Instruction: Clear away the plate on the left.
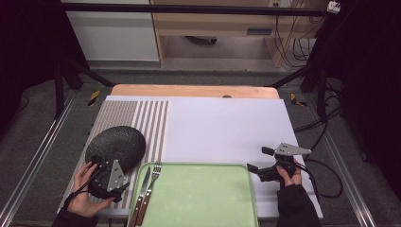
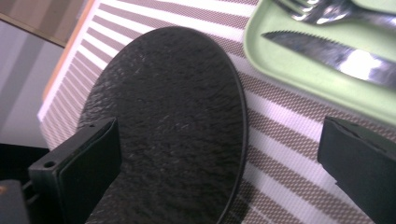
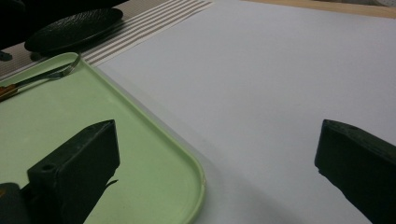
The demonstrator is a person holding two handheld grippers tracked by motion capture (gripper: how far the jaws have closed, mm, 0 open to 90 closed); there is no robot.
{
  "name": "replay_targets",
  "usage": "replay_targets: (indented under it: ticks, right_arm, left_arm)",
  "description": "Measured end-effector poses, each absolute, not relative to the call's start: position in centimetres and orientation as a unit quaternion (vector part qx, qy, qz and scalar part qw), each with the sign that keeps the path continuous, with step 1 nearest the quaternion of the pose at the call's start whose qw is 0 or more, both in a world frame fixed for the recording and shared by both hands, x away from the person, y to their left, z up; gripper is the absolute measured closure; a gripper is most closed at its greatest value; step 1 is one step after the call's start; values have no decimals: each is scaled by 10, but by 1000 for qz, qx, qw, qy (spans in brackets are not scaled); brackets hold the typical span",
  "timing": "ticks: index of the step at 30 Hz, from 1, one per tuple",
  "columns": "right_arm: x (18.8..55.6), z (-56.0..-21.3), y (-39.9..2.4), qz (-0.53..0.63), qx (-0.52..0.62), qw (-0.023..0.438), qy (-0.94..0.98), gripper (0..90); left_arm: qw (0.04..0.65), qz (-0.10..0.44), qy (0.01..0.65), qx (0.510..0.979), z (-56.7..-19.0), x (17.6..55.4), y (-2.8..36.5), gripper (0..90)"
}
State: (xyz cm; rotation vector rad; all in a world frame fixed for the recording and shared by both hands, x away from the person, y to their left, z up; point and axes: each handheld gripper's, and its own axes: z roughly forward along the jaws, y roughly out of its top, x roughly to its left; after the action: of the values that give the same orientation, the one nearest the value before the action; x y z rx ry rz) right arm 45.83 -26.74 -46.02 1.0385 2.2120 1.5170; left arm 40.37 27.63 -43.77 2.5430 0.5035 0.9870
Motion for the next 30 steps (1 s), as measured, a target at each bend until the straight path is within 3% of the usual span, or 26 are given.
replay_targets:
  ticks: [20,30]
  right_arm:
    - [458,-460,-269,524,358,132,762,2]
    - [458,-460,-269,525,358,131,761,2]
  left_arm:
    - [95,396,140,903,-453,408,286,0]
    - [68,430,117,893,-458,408,290,55]
